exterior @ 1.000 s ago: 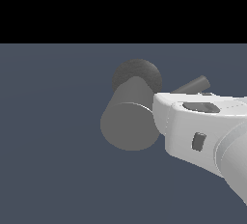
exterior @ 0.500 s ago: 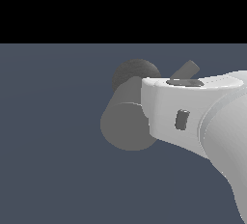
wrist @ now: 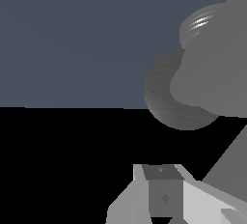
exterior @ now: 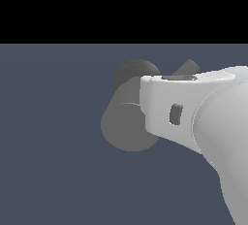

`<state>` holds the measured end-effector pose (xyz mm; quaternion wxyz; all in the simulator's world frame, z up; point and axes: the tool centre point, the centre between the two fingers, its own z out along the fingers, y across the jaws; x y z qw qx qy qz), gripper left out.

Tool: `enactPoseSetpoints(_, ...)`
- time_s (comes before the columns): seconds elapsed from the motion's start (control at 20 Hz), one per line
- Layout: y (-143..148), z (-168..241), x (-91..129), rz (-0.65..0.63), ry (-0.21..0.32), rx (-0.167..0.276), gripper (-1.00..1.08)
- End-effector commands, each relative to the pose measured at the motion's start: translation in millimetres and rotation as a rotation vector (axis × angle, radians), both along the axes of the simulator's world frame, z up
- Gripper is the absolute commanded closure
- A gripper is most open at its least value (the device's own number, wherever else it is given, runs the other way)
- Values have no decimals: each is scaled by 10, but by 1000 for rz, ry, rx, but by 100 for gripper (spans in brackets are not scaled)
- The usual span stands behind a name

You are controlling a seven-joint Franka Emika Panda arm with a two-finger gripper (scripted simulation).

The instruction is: Turn on the faucet by rotating a designated handle.

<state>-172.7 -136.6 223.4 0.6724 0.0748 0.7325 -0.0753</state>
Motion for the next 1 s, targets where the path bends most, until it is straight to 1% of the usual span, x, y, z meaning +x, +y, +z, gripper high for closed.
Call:
enactPoseSetpoints(0.0, 256, 203, 64, 42, -41, -7, 108)
enactPoseSetpoints(0.85, 748, 577, 150, 66, -81, -14, 108)
enactPoseSetpoints(0.9, 595, 209, 1, 37, 13, 2, 108)
enactPoseSetpoints(0.95, 545, 79, 63, 28, 42, 7, 108)
